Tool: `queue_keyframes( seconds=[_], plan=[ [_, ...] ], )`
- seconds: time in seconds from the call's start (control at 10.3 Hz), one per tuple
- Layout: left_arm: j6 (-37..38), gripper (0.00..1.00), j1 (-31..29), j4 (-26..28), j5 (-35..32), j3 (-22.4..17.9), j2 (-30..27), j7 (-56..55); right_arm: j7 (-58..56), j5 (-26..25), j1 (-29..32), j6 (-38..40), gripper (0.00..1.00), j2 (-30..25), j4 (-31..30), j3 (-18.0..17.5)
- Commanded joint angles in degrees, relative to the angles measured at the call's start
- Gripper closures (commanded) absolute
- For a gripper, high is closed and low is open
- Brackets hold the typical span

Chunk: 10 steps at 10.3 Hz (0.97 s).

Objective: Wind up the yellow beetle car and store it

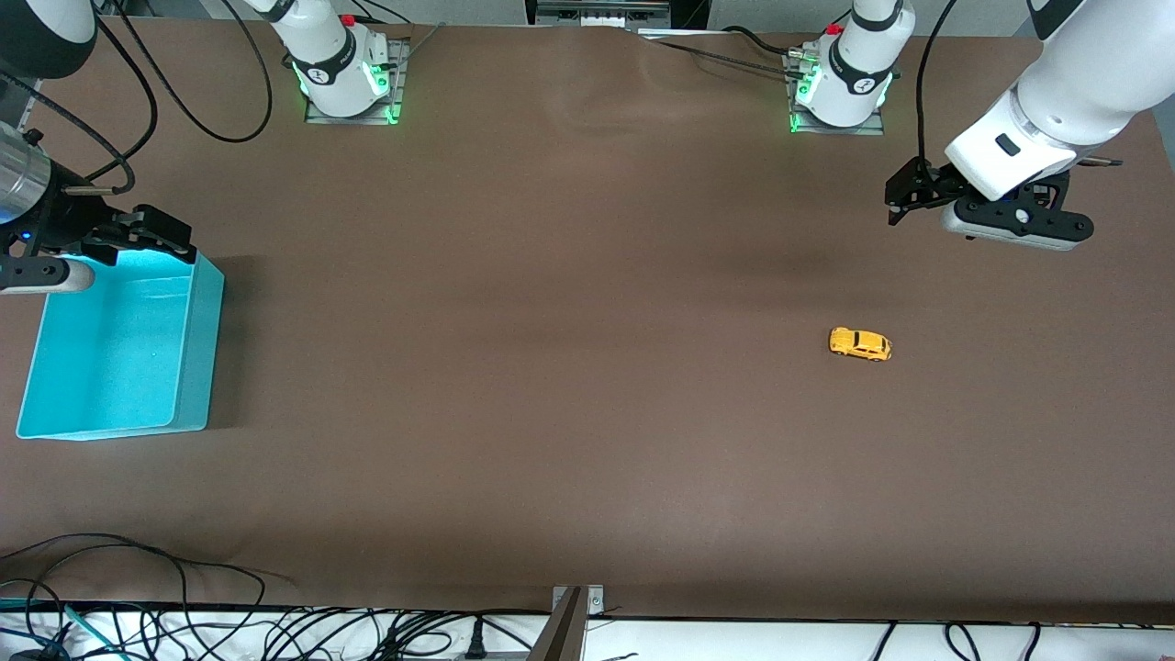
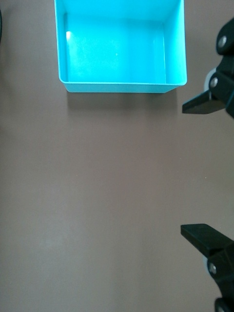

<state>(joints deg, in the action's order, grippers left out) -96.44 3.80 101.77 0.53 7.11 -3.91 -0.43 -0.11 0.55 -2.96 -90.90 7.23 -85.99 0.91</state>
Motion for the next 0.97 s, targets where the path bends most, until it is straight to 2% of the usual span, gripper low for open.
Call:
queue_keyframes(
  seconds=[0.0,0.88],
  plan=[
    [1.52,0.0,0.07,-2.02,-0.53,0.1,0.93,0.95,-1.12,1.38,0.5,1.34,0.0,-0.11,0.91,1.45],
    [1.52,0.0,-0.11,-2.11,-0.62,-0.07,1.1,1.13,-1.39,0.86,0.5,-0.24,0.0,-0.11,1.08,1.64]
  ],
)
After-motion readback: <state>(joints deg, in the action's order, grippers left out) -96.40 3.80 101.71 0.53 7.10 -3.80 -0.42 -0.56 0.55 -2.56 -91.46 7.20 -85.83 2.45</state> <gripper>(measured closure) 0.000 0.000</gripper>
